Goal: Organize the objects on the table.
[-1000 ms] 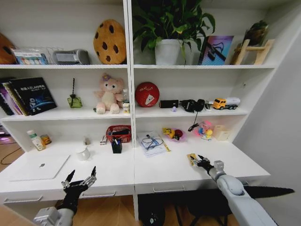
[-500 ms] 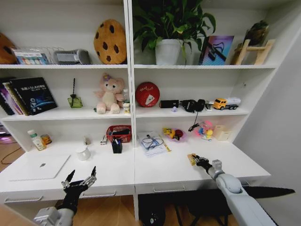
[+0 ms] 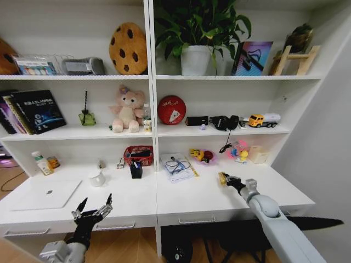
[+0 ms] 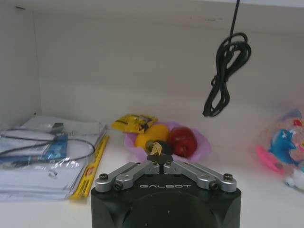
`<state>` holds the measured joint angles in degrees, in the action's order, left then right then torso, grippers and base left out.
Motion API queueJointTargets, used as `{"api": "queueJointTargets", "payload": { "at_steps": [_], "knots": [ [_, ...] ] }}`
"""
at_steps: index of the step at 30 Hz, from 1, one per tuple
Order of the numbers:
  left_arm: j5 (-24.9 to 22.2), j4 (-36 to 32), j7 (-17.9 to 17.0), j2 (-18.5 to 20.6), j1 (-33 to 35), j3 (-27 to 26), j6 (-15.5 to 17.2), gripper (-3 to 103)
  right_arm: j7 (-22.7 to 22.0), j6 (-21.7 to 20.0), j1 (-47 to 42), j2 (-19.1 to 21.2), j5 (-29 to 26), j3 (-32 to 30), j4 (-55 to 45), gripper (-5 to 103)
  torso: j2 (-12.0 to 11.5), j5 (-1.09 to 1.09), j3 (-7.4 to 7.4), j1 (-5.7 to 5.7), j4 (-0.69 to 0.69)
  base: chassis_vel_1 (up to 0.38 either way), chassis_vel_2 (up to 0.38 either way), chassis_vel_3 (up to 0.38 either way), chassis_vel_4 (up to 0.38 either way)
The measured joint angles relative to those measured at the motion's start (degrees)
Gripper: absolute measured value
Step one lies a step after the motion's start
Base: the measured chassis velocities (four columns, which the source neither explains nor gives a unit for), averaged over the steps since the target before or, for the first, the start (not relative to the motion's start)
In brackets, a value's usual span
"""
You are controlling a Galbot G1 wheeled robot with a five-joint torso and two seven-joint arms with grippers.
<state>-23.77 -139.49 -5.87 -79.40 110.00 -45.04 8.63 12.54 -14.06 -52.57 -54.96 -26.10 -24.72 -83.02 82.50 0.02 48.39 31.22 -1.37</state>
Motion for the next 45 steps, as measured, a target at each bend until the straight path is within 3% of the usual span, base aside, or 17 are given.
{"api": "queueJointTargets", "payload": {
  "at_steps": [2,4,5,9,16,19,20,25,26,28,32,33,36,40,42,44,45],
  "knots": [
    [0.0,0.0,0.0,0.0,0.0,0.0,0.0,100,0.1,0.7,3.8,-0.4,0.4,2.0,2.7,0,0.0,0.01,0.00,0.00,0.02,0.000,0.000,0.000,0.000],
    [0.0,0.0,0.0,0.0,0.0,0.0,0.0,100,0.4,3.1,14.2,-2.5,2.2,6.1,11.9,0,0.0,-0.07,0.00,0.00,0.08,0.000,0.000,0.000,0.000],
    [0.0,0.0,0.0,0.0,0.0,0.0,0.0,100,0.4,3.1,14.2,-2.5,2.2,6.1,11.9,0,0.0,-0.07,0.00,0.00,0.08,0.000,0.000,0.000,0.000],
    [0.0,0.0,0.0,0.0,0.0,0.0,0.0,100,1.6,6.5,26.0,-7.9,7.4,10.8,27.6,0,0.0,0.00,0.02,0.02,0.00,0.000,0.000,0.000,0.000],
    [0.0,0.0,0.0,0.0,0.0,0.0,0.0,100,1.8,11.0,37.3,-14.1,13.0,12.2,41.8,0,0.0,-0.04,0.01,0.02,0.05,0.000,0.000,0.000,0.000],
    [0.0,0.0,0.0,0.0,0.0,0.0,0.0,100,-0.2,14.9,44.3,-17.9,19.9,10.6,53.1,-3,0.0,-0.03,0.01,0.02,0.03,0.000,0.000,0.000,0.000],
    [0.0,0.0,0.0,0.0,0.0,0.0,0.0,100,-0.2,14.9,44.3,-17.9,19.9,10.6,53.1,-3,0.0,-0.03,0.01,0.02,0.03,0.000,0.000,0.000,0.000],
    [0.0,0.0,0.0,0.0,0.0,0.0,0.0,100,-2.0,15.1,43.7,-17.9,23.3,9.6,53.5,17,0.0,-0.01,0.00,0.00,0.00,0.000,0.000,0.000,0.000],
    [0.0,0.0,0.0,0.0,0.0,0.0,0.0,100,-2.0,15.1,43.7,-17.9,23.3,9.6,53.5,17,0.0,-0.01,0.00,0.00,0.00,0.000,0.000,0.000,0.000],
    [0.0,0.0,0.0,0.0,0.0,0.0,0.0,100,-2.1,15.1,43.1,-17.8,23.6,9.5,52.9,22,0.0,-0.01,0.00,0.00,0.00,0.000,0.000,0.000,0.000],
    [0.0,0.0,0.0,0.0,0.0,0.0,0.0,100,-2.3,14.5,39.4,-16.3,22.5,10.5,46.8,44,0.0,-0.01,0.00,0.01,0.05,0.000,0.000,0.000,0.000],
    [0.0,0.0,0.0,0.0,0.0,0.0,0.0,100,-2.3,14.5,39.4,-16.3,22.5,10.5,46.8,44,0.0,-0.01,0.00,0.01,0.05,0.000,0.000,0.000,0.000],
    [0.0,0.0,0.0,0.0,0.0,0.0,0.0,100,-3.4,10.2,30.2,-11.7,16.7,11.8,32.4,61,0.0,-0.04,-0.01,0.00,0.06,0.000,0.000,0.000,0.000],
    [0.0,0.0,0.0,0.0,0.0,0.0,0.0,100,-7.3,7.2,21.0,-7.5,13.2,11.0,20.3,71,0.0,0.08,0.01,0.01,-0.03,0.000,0.000,0.000,0.000],
    [0.0,0.0,0.0,0.0,0.0,0.0,0.0,100,-14.8,1.7,6.6,-2.5,8.6,7.1,1.3,82,0.0,-0.07,-0.03,-0.03,0.00,0.000,0.000,0.000,0.000],
    [0.0,0.0,0.0,0.0,0.0,0.0,0.0,100,-16.2,0.6,2.4,-1.5,7.4,5.8,-3.5,88,0.0,0.03,-0.02,-0.03,-0.04,0.000,0.000,0.000,0.000],
    [0.0,0.0,0.1,0.0,0.0,0.0,0.0,100,-18.1,0.2,-4.7,0.1,5.6,2.8,-12.6,93,0.0,0.03,-0.01,-0.02,0.00,0.000,0.000,0.000,0.000]
  ]
}}
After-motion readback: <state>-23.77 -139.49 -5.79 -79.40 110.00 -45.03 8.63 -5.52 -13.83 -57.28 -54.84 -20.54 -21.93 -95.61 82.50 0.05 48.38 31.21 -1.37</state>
